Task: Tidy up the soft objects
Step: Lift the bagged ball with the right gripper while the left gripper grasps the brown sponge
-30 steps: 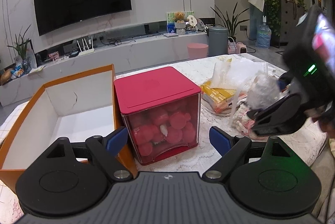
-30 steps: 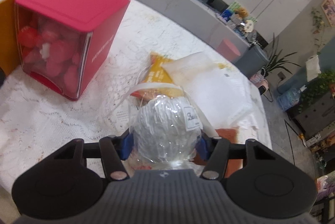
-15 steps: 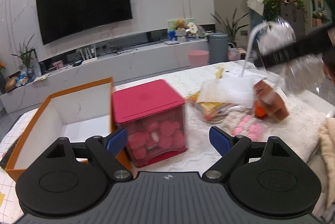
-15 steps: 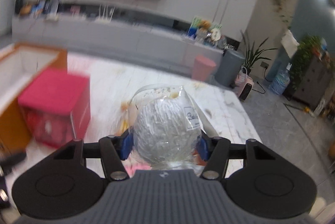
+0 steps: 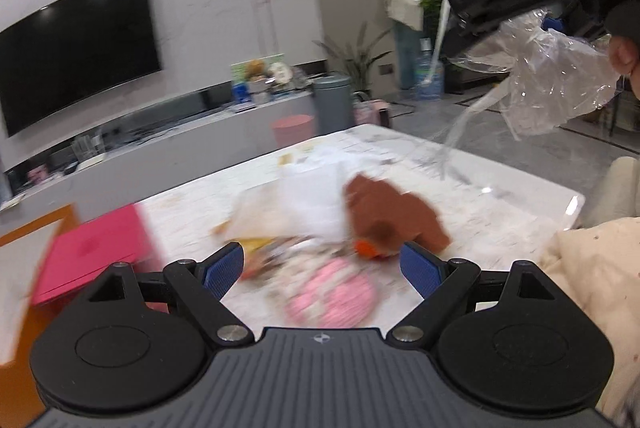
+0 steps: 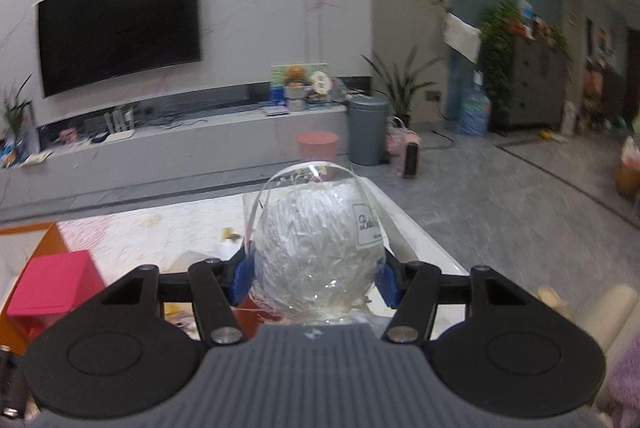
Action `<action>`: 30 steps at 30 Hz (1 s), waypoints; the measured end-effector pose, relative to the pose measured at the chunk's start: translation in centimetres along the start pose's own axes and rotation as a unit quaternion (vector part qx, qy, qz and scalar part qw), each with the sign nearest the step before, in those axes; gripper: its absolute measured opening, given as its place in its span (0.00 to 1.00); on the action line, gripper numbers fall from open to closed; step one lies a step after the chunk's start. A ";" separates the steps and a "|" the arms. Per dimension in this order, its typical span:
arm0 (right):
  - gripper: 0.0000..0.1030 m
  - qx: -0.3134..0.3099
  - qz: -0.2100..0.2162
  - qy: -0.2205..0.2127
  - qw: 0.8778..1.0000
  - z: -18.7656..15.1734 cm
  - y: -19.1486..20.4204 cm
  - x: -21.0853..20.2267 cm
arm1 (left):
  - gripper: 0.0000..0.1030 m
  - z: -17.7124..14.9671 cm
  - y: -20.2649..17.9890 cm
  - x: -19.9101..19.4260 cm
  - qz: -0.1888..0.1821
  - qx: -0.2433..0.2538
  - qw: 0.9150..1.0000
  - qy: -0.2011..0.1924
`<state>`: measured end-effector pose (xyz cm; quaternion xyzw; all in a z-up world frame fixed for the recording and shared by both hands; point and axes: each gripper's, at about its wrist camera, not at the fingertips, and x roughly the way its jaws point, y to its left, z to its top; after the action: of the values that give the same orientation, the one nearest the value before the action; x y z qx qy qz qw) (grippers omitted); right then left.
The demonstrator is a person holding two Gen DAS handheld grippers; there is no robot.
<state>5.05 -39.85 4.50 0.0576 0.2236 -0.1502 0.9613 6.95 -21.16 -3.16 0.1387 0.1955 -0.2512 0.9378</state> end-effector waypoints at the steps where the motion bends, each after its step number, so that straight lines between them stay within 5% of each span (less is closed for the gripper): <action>1: 0.58 0.008 -0.003 0.002 1.000 -0.1 -0.5 0.2 | 1.00 0.1 -0.6 1.0 -0.007 0.006 1.000 -0.001; 6: 0.58 0.041 -0.022 0.005 0.999 -0.6 -2.5 0.6 | 1.00 0.0 -2.7 5.3 -0.016 0.016 1.000 0.005; 16: 0.58 0.069 -0.023 -0.001 0.997 -0.5 -4.4 1.0 | 0.99 -0.5 -3.7 9.8 -0.022 -0.090 0.995 0.028; 17: 0.58 0.068 -0.024 0.003 0.997 -0.6 -4.4 1.2 | 0.98 -0.6 -3.6 9.7 -0.020 -0.101 0.994 0.025; 19: 0.58 0.067 -0.027 0.008 0.997 -0.5 -4.5 1.8 | 0.77 -0.9 -3.2 9.3 -0.025 -0.125 0.991 0.025; 22: 0.58 0.066 -0.034 0.010 0.997 -0.5 -4.5 2.1 | 0.65 -1.7 -2.3 7.7 -0.034 -0.160 0.986 0.014; 30: 0.58 0.098 -0.037 -0.016 0.994 0.4 -5.4 1.3 | 0.45 -2.1 -1.1 3.9 -0.062 -0.141 0.988 0.010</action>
<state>4.65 -45.37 4.01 0.1405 0.1946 -0.2074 0.9483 8.88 -22.96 -6.91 -0.0045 0.2465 -0.2772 0.9287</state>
